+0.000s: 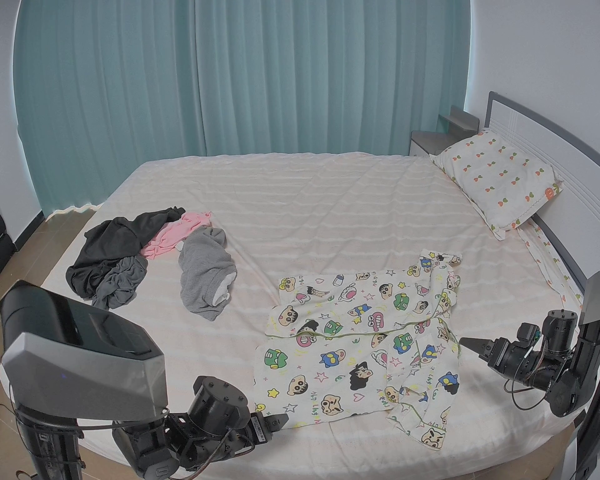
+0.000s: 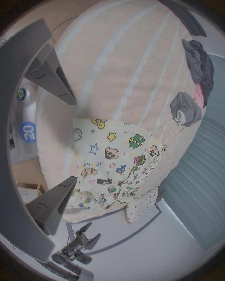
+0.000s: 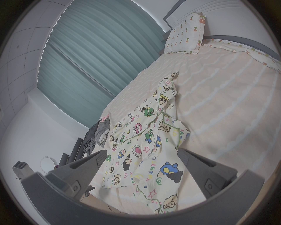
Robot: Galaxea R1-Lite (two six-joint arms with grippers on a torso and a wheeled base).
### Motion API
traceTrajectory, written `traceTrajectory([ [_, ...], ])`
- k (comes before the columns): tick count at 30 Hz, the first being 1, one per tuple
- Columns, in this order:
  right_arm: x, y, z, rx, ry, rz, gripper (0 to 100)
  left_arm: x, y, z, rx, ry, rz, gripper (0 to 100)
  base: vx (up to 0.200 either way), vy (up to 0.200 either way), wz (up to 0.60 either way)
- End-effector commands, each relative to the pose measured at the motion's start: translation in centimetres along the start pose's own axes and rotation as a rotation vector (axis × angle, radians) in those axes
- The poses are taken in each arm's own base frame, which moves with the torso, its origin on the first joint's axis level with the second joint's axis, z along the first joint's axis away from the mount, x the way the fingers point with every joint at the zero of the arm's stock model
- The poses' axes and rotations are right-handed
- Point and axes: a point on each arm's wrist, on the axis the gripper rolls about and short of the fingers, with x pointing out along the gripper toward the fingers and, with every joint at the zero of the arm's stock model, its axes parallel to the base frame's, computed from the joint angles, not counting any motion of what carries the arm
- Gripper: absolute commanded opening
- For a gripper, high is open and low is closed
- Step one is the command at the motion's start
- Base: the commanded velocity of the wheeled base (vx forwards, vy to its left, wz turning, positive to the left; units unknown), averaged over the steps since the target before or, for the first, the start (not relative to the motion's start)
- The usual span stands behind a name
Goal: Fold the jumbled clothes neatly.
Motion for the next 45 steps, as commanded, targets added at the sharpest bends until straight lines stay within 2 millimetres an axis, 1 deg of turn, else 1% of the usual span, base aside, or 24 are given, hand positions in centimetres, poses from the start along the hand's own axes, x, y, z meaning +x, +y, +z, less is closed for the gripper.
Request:
traceTrajectory([
  [1,0.0,0.1,0.1,-0.005,-0.009,0.006,100,1.9,-0.2,-0.6,0.034,-0.013,0.034,100,0.000,0.000,0.00],
  [2,0.0,0.1,0.1,-0.005,-0.010,0.007,100,2.9,-0.3,-0.8,0.077,-0.018,0.046,100,0.000,0.000,0.00],
  [4,0.0,0.1,0.1,-0.005,-0.010,0.007,100,3.4,-0.1,-1.2,0.131,-0.016,0.065,100,0.000,0.000,0.00],
  [9,0.0,0.1,0.1,-0.005,-0.010,0.007,100,3.6,-0.7,-1.6,0.188,-0.022,0.057,100,0.000,0.000,0.00],
  [13,0.0,0.1,0.1,-0.005,-0.010,0.007,100,4.1,-1.2,-1.2,0.208,-0.040,0.038,100,0.000,0.000,0.00],
  [15,0.0,0.1,0.1,-0.005,-0.010,0.007,100,4.2,-1.1,-1.0,0.249,-0.038,0.042,100,0.000,0.000,0.00],
  [16,0.0,0.1,0.1,-0.006,-0.011,0.008,100,4.3,-0.7,-0.7,0.301,-0.029,0.043,100,0.000,0.000,0.00],
  [18,0.0,0.1,0.1,-0.007,-0.012,0.006,100,4.3,-0.2,-0.2,0.353,-0.006,0.027,100,0.000,0.000,0.00],
  [19,0.0,0.1,0.1,-0.007,-0.012,0.006,100,4.3,-0.2,-0.2,0.353,-0.006,0.027,100,0.000,0.000,0.00],
  [20,0.0,0.1,0.2,-0.008,-0.012,0.008,100,4.5,0.2,0.4,0.404,0.011,0.011,100,0.000,0.000,0.00],
  [22,0.0,0.1,0.2,-0.008,-0.013,0.007,100,4.8,0.5,0.3,0.434,0.025,0.009,100,0.000,0.000,0.00],
  [28,0.0,0.1,0.2,-0.008,-0.012,0.008,100,5.6,0.3,0.5,0.435,0.028,-0.008,100,0.000,0.000,0.00],
  [34,0.0,0.1,0.2,-0.009,-0.013,0.009,100,5.6,0.3,0.6,0.442,0.036,-0.016,100,0.000,0.000,0.00],
  [39,0.0,0.1,0.2,-0.008,-0.012,0.008,100,5.8,0.0,0.5,0.447,0.036,-0.027,100,0.000,0.000,0.00],
  [40,0.0,0.1,0.2,-0.009,-0.014,0.008,100,5.9,-0.3,0.6,0.449,0.041,-0.041,100,0.000,0.000,0.00],
  [45,0.0,0.1,0.2,-0.008,-0.012,0.008,100,6.1,-0.4,0.5,0.454,0.071,-0.020,100,0.000,0.000,0.00],
])
